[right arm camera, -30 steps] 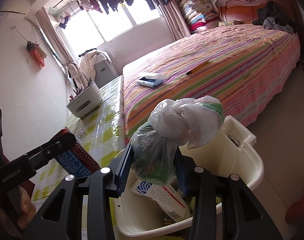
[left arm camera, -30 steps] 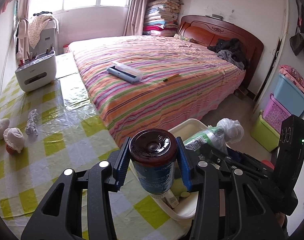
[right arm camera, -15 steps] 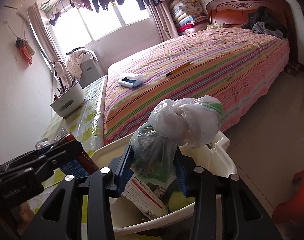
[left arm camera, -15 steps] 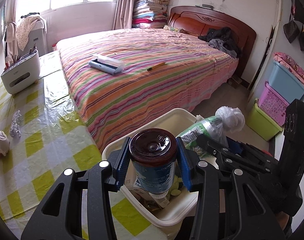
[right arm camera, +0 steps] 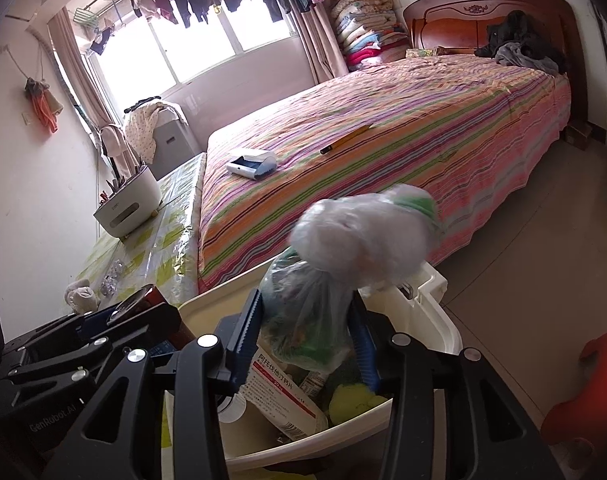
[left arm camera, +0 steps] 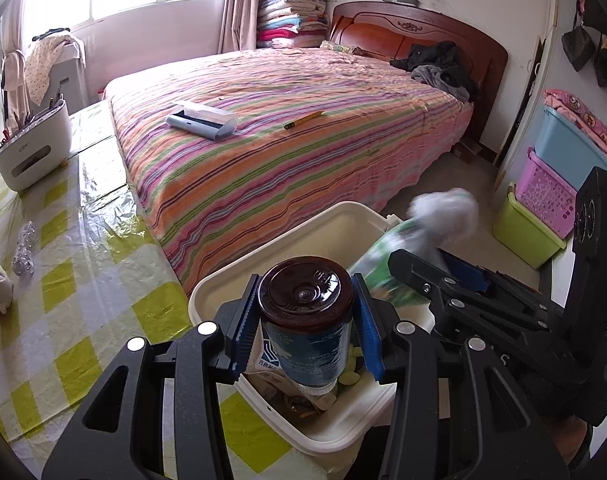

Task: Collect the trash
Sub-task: 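Lower the bottle and bag into the bin and open both tools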

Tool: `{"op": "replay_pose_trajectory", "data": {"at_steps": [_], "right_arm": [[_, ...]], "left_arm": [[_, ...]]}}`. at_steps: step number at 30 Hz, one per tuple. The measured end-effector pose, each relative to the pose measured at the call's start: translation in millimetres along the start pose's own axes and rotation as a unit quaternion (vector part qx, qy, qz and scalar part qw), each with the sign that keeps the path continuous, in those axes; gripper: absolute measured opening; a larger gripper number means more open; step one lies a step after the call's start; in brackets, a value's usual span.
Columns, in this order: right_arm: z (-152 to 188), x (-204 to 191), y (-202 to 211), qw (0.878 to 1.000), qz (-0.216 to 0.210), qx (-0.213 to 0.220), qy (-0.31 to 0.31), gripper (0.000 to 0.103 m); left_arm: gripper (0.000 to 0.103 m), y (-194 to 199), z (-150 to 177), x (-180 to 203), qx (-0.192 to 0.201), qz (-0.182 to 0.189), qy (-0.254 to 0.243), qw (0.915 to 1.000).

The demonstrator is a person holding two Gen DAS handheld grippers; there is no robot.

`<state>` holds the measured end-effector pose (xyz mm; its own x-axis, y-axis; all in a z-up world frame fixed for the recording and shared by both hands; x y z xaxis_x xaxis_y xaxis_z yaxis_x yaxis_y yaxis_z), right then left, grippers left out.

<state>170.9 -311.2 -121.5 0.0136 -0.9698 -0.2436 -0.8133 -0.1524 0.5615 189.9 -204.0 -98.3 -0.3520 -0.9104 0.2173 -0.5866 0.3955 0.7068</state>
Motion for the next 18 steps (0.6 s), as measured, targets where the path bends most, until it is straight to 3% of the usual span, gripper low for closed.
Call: {"op": "replay_pose_trajectory", "data": {"at_steps": [4,6,8,18], "right_arm": [[-2,2,3,1.0,0.008,0.007,-0.004,0.056],[-3,3,3,1.0,0.008,0.009,-0.007,0.058],[-4,7,3,1.0,0.009,0.011,-0.016,0.058],[-6,5,3,1.0,0.01,0.011,-0.023,0.061]], "left_arm": [[0.05,2,-1,-2,0.006,-0.004,0.003,1.0],[0.059,6,-4,-3,0.017,-0.009,0.001,0.9998],[0.075,11,-6,-5,0.028,-0.013,0.002,0.9995],[0.078,13,-7,-11,0.024,-0.011,0.016,0.9995]]}}
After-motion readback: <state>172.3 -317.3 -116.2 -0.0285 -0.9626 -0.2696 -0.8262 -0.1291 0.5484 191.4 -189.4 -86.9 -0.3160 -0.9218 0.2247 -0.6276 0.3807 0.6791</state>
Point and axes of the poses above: each gripper's, at about its wrist camera, not at the fingertips, and y roughly against the way its jaws point, x to its right, z to its underside, the point moved 10 cm from there along -y, roughly the way its jaws point, and after that the axes turned 11 degrees about y, right-handed, at the moved point
